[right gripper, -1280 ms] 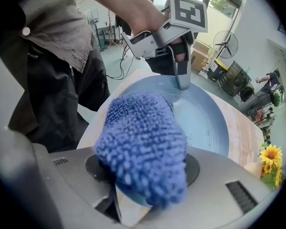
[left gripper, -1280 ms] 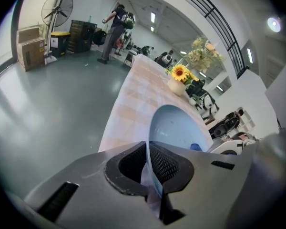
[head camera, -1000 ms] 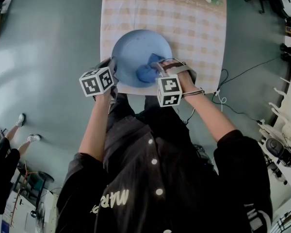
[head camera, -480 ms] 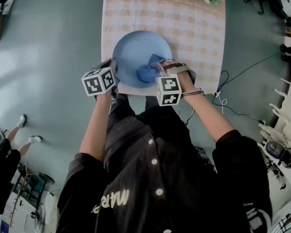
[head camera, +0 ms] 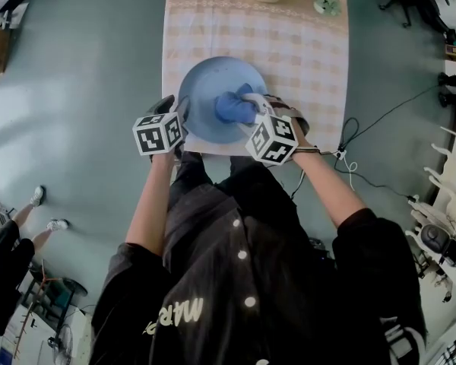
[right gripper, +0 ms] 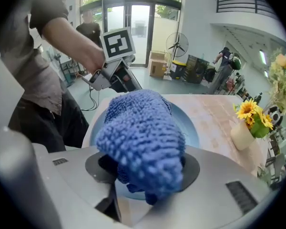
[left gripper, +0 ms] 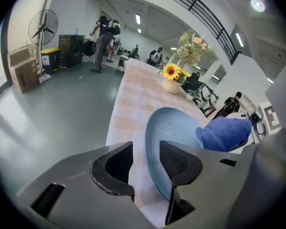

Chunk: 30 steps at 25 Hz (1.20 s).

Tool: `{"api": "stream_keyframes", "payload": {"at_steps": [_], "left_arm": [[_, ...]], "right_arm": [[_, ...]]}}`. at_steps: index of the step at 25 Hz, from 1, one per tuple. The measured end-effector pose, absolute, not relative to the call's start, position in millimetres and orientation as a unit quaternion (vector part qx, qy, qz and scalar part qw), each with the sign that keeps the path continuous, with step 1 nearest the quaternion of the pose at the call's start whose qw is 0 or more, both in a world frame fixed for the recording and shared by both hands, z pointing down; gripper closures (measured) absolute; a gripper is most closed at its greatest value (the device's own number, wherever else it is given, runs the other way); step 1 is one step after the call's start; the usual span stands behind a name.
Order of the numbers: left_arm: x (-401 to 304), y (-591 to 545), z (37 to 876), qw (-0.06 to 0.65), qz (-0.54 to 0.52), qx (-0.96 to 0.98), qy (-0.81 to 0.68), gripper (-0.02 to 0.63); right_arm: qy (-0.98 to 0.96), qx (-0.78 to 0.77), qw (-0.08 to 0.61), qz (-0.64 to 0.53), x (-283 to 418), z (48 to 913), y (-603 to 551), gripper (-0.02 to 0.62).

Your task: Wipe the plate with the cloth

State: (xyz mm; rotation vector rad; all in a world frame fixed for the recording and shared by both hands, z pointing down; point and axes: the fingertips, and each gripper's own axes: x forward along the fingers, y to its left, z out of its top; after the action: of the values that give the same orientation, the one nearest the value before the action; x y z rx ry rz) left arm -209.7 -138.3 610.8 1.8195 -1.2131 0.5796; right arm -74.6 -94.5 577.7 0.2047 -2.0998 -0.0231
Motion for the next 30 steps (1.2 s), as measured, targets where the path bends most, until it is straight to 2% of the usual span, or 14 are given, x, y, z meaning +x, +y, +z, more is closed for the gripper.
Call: {"api": "stream_keyframes", "payload": {"at_steps": [10,16,19,24,30], "left_arm": [[-210.8,-156.3,541.0,0.363,0.178,0.77,-0.494,0.434],[-207.3,-168.4,458.3,0.238,0.146,0.81,-0.516,0.557],[-198.9,-173.2,415.8,0.184,0.119,0.829,-0.515,0.583],[-193.7,-178.0,359.5,0.153,0.055,0.839,-0.519,0.589],[-208.6,-181.5,304.1,0.106,0.026,0.834,-0.541,0.589]], "right_arm": [[-0.9,0.226,0.372,0.018,-70.2,500.1,-139.2,0.399],[-0.907,0.315,0.279,0.027,-55.9,432.4,-162.5,0.399],[-0.905,0.349,0.243,0.008,-43.2,401.5,-172.4,0.399],[-0.901,0.396,0.178,-0.011,-22.8,359.3,-180.3,0.399],[-0.889,0.451,0.075,-0.012,7.6,296.1,-182.4,0.399]]}}
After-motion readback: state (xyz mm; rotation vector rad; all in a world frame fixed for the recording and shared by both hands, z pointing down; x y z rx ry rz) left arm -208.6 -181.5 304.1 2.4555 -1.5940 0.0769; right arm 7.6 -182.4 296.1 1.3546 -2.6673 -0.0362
